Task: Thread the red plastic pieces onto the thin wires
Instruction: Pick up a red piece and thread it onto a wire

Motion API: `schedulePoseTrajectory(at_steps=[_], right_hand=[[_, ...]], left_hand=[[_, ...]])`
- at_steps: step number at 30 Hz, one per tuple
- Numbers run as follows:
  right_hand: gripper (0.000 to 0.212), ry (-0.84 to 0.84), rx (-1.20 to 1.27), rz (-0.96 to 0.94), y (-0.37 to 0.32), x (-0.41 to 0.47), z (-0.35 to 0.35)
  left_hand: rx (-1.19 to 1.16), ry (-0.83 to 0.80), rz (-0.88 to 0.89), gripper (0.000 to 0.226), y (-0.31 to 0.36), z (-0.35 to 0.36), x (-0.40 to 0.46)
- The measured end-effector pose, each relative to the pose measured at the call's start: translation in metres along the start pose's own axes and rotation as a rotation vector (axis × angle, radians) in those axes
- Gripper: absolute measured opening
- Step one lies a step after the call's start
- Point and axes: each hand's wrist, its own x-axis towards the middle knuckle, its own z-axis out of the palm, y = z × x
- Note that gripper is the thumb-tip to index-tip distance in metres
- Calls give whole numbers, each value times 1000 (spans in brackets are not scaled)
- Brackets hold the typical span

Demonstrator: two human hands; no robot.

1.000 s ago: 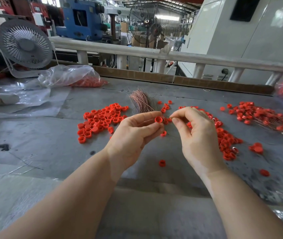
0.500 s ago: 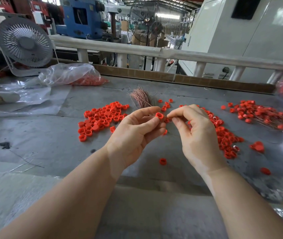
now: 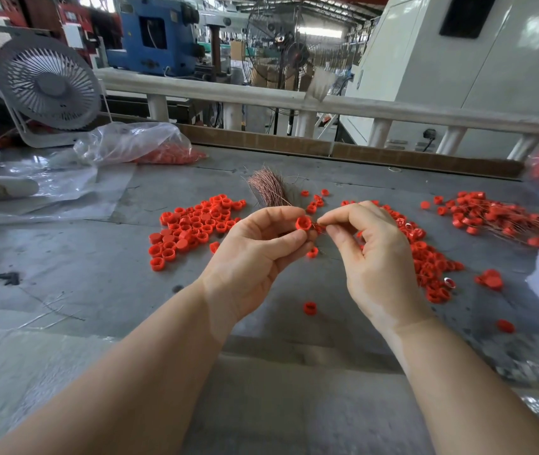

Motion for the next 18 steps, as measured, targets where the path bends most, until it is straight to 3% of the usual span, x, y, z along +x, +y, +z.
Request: schedulePoseTrajectory(at_steps=[18], right_hand=[[11, -40, 21, -3, -4, 0, -1]], left_hand=[[67, 4, 12, 25, -1, -1, 0]])
